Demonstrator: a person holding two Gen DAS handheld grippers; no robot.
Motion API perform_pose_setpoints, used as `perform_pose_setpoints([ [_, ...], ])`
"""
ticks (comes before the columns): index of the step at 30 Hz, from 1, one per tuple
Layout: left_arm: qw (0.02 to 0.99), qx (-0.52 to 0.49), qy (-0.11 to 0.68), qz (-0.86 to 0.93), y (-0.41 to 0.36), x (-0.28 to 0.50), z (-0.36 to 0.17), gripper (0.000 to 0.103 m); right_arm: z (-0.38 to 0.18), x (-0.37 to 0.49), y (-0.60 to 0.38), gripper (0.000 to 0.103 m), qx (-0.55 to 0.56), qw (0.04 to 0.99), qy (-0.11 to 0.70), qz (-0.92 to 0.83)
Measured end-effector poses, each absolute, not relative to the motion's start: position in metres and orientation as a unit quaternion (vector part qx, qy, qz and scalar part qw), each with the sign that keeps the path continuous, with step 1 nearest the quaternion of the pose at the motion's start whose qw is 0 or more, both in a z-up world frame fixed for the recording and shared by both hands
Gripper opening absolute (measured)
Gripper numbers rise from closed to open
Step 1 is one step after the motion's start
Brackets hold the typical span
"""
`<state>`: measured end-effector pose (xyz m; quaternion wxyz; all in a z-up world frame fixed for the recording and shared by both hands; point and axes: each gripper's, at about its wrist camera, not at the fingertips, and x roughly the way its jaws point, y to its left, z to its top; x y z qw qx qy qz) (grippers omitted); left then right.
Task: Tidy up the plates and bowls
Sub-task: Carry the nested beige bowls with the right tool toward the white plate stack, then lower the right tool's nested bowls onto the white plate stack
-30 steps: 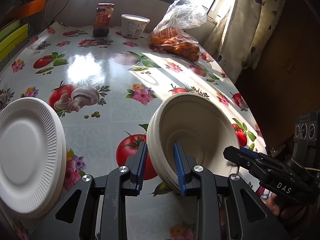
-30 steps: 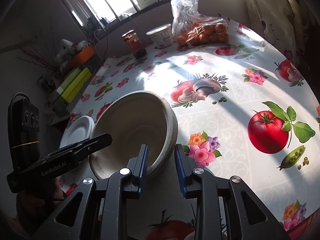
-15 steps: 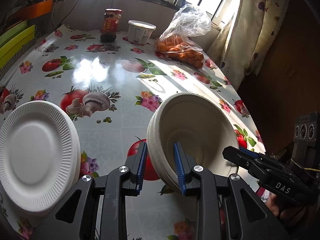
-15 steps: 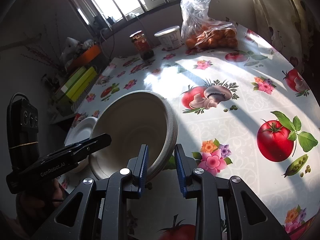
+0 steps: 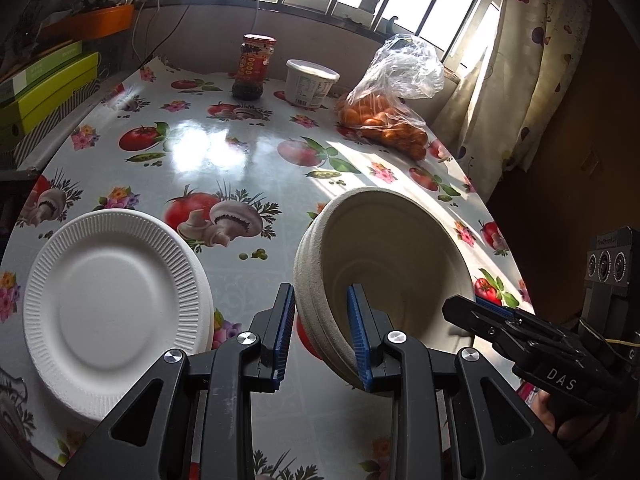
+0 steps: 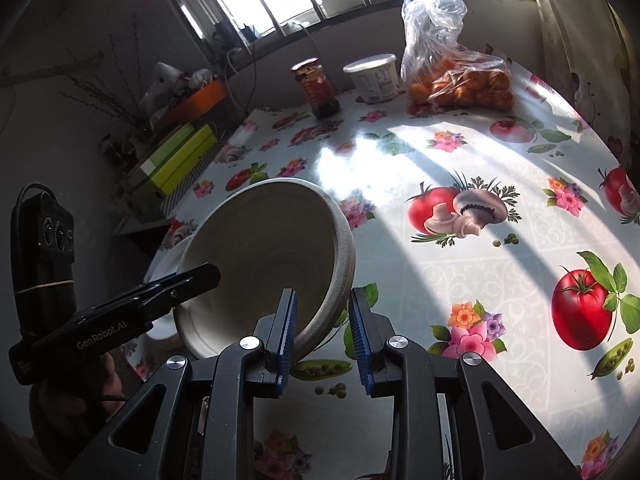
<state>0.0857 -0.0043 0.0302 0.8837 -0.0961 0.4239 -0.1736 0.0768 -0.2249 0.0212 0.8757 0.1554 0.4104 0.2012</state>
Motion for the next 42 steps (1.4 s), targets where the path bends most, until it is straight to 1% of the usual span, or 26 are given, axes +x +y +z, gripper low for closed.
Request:
perform_pose_setpoints([
  [20,0.891,-0.13,0.423,-0.104,0.062,0.083,0.028,0.028,0.027,0.108,-0.156,0.026,0.125,0.859,0.42,0.265],
  [42,0.895,-0.141,0.422,-0.043,0.123,0.082,0.025,0.028,0.025,0.131,-0.085,0.026,0.101,0.839,0.432,0.316],
])
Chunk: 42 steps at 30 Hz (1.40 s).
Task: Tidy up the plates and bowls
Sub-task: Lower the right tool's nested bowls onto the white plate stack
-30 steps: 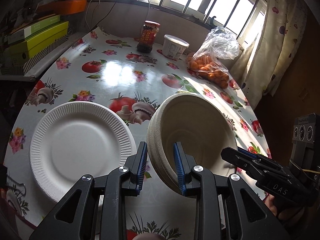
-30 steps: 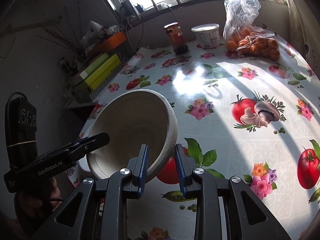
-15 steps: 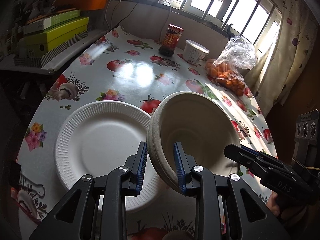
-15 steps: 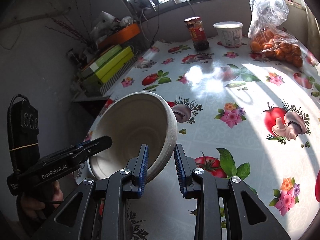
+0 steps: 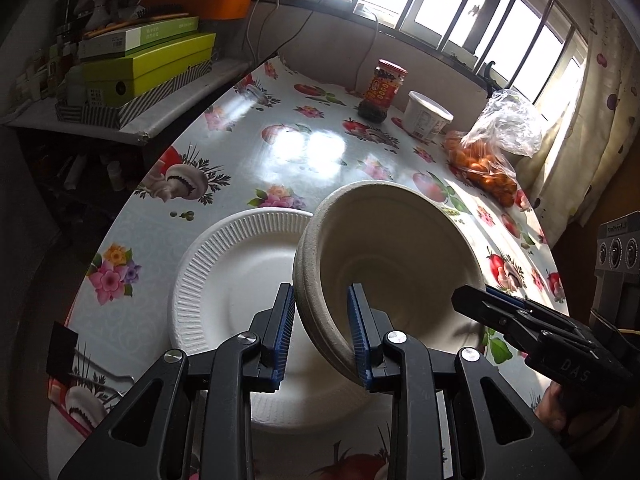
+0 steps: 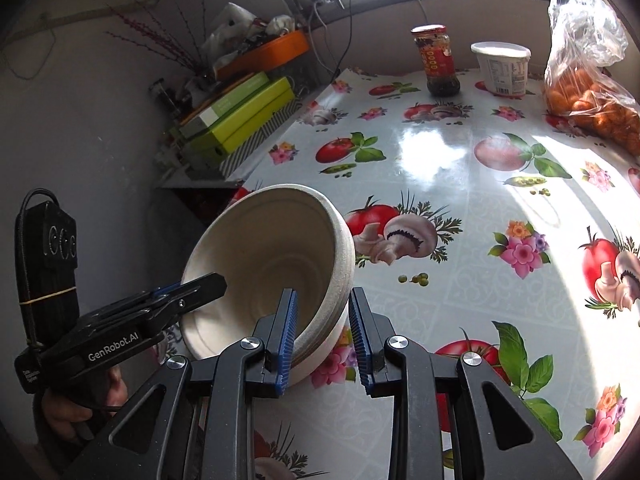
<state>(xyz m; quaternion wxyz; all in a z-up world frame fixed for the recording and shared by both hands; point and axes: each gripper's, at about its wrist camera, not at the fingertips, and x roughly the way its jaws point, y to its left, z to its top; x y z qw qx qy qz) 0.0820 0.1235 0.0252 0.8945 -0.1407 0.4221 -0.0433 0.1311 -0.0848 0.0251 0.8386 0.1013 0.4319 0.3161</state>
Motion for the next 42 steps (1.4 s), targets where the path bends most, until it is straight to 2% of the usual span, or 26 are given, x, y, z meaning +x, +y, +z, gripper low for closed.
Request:
perform_pose_setpoints([
  [19,0.891,-0.153,0.428,0.009,0.16,0.078,0.015,0.028,0.014,0.151,-0.036,0.027,0.087,0.817,0.45,0.35],
  [42,0.89,-0.155,0.428,0.01,0.162,0.079,0.011,0.028,0.014,0.153,-0.033,0.027,0.087,0.817,0.451,0.349],
])
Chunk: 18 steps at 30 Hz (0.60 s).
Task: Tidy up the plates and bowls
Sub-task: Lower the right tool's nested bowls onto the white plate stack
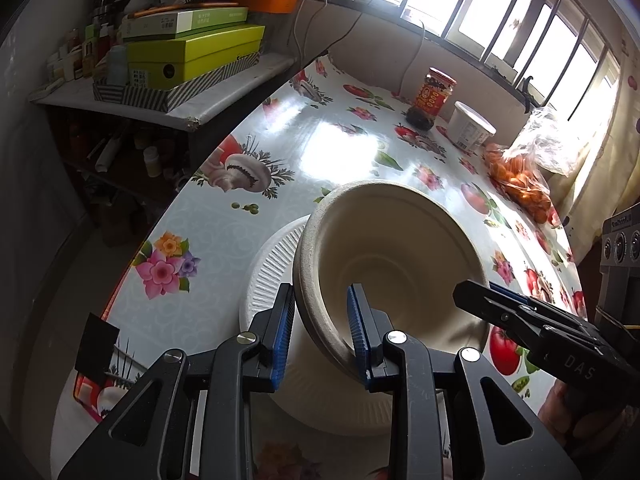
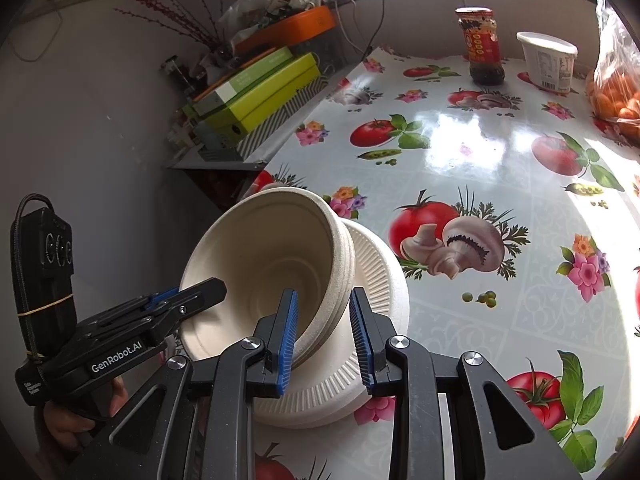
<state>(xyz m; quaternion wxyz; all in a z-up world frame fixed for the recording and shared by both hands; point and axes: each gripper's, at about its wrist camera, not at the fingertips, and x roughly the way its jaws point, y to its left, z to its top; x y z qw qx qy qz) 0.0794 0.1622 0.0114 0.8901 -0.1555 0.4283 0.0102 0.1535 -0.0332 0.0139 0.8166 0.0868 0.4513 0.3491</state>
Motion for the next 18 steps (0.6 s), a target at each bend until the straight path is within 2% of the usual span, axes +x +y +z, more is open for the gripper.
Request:
perform_pose_setpoints([
  [12,0.889,-0.153,0.432,0.01,0.1626,0.081,0.0112,0.028,0.0141,0.1522,-0.0369,0.028,0.091,0.817,0.451,0.347],
  [18,0.888,-0.146,0.436,0.01,0.1592,0.0824,0.01,0.028,0.0155,0.151,-0.039,0.036,0.09,0.821,0.449,0.342],
])
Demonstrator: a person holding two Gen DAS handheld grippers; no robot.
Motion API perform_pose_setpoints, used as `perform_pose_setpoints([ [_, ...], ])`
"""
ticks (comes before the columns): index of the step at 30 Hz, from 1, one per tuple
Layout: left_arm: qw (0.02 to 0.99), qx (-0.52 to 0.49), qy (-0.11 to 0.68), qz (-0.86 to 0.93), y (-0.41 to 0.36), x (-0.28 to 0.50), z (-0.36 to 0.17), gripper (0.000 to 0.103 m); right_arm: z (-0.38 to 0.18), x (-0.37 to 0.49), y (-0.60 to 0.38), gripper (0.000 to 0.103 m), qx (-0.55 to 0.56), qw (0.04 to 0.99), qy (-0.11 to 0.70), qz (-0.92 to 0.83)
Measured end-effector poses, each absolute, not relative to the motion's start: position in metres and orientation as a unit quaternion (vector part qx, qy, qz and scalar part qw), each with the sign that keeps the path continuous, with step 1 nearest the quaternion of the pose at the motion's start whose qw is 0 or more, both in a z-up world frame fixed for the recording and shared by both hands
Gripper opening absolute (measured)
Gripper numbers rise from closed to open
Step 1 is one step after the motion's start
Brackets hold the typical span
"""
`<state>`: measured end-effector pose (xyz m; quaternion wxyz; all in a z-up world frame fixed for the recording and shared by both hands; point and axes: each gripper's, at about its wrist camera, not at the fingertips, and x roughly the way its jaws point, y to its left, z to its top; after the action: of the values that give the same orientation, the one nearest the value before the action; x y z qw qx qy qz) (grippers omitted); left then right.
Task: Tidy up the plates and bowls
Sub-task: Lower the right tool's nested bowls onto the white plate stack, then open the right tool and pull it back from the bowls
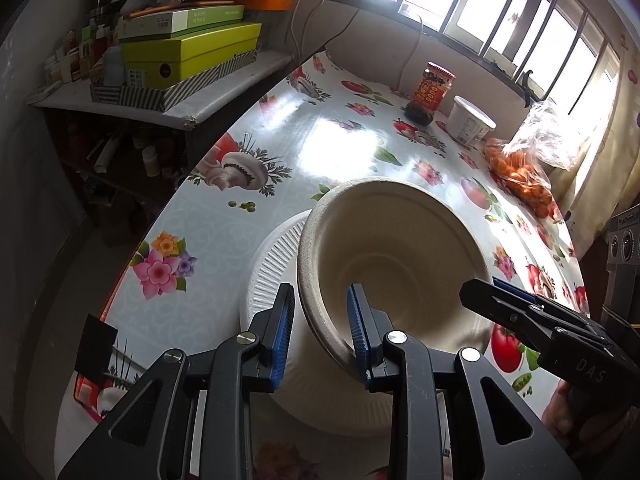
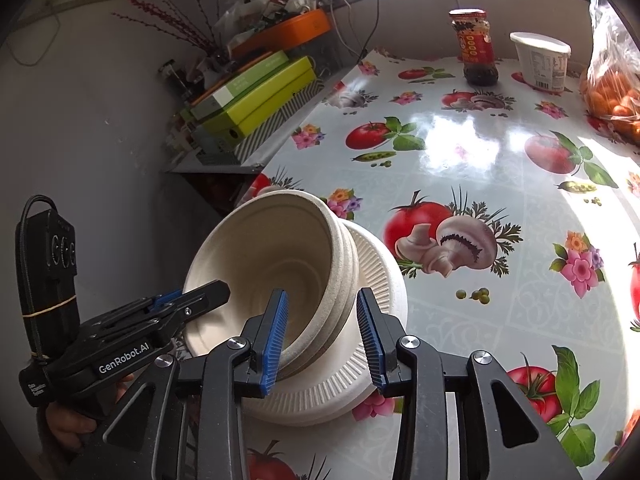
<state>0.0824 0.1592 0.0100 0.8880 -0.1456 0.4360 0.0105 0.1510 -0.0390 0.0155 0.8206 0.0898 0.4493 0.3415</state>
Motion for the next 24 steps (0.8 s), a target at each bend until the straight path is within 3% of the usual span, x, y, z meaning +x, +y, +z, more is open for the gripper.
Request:
perform_pose_setpoints([
  [7,0.889,-0.144,0.435,0.011,0.157,0.082,0.01,0.036,0.016,0.15,-0.042,0.042,0.092,0.822,0.449,0.337],
  [21,0.894,-0.137,0.425,0.02,0.156,0.074,0.019,0.038,0.021,0.145,-0.049,0.048,0.097,0.828,0.438,0.336],
  [24,0.897,-0.135,0.42,0.023,0.153,0.07,0.024,0.045,0.023,0.142,-0.051,0.049,0.093,0.832,0.431,0.336],
])
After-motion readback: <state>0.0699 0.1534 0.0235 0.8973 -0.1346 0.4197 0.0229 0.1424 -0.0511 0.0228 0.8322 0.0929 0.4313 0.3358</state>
